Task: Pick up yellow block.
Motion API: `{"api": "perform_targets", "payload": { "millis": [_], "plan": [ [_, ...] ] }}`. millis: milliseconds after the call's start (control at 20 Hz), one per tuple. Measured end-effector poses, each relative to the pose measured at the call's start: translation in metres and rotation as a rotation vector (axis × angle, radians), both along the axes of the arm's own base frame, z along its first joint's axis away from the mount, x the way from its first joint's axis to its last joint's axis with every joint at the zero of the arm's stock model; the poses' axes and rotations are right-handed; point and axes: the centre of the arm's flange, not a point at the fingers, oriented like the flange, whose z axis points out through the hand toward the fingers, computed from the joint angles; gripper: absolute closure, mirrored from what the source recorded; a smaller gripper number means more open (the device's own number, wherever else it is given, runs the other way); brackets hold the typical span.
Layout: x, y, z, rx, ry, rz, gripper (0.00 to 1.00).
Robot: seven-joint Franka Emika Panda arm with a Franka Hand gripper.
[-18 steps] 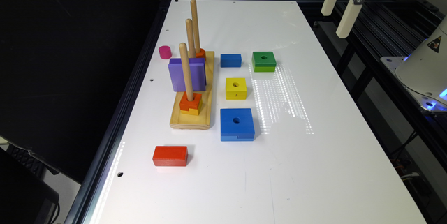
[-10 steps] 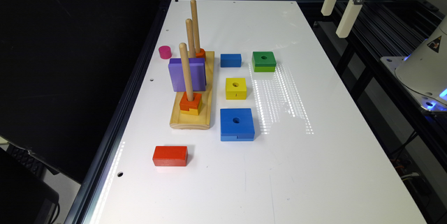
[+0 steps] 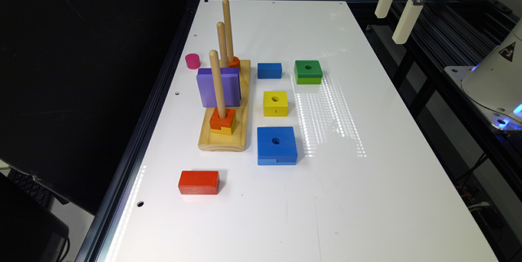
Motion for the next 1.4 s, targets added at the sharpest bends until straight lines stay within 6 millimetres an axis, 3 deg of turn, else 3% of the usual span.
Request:
{"api": "perform_targets", "payload": {
  "millis": [900, 1400],
  "plan": [
    [0.005, 0.0, 0.003, 0.001, -0.022, 0.001, 0.0],
    [0.03, 0.002, -0.001, 0.004, -0.018, 0.002, 0.0]
  ]
}}
